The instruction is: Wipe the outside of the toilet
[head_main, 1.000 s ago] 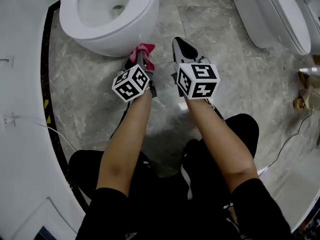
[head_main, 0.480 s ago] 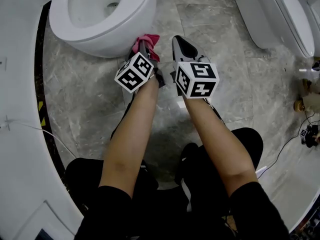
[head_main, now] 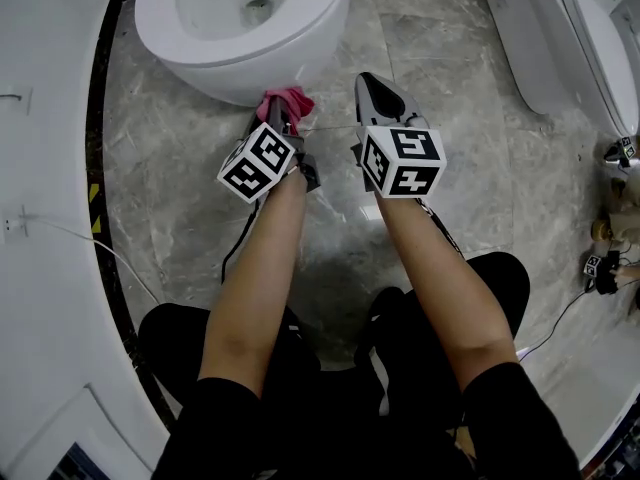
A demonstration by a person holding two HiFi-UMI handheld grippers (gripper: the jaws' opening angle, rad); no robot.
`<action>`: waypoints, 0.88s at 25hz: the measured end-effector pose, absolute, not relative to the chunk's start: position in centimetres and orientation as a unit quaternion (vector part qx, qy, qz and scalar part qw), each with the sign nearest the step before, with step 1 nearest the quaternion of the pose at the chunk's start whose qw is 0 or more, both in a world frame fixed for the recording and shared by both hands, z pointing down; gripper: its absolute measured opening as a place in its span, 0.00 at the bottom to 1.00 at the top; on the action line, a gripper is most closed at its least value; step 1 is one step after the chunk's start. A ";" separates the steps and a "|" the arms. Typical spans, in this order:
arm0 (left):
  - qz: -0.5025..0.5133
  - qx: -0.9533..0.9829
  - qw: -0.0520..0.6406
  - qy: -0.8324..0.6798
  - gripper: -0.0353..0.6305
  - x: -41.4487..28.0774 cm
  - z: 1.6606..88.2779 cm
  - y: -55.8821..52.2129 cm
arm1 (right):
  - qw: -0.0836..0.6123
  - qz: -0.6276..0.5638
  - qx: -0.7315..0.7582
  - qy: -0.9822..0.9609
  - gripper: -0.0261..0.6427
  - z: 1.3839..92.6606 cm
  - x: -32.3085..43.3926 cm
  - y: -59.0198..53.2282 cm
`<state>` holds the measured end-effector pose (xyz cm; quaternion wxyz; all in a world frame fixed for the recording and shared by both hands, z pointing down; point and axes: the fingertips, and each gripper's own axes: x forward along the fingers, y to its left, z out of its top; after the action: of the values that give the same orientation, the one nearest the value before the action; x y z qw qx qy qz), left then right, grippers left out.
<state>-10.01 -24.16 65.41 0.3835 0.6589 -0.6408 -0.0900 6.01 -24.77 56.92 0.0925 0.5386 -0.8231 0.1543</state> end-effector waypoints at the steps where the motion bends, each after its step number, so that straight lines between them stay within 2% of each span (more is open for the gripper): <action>1: -0.089 0.657 0.381 -0.645 0.17 -11.1 65.4 -23.7 | 0.092 0.156 0.536 -0.825 0.09 57.0 5.5 -24.6; 12: -0.050 0.634 0.322 -0.702 0.17 -24.8 65.6 -25.2 | 0.097 0.154 0.509 -0.841 0.09 59.1 1.9 -24.4; 22: -0.006 0.656 0.280 -0.701 0.16 -29.4 66.9 -28.6 | 0.108 0.164 0.505 -0.840 0.09 62.4 2.0 -24.7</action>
<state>-29.39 -28.61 66.90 0.2804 0.6556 -0.7011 -0.0057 2.01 -24.71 62.39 0.1081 0.5052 -0.8404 0.1636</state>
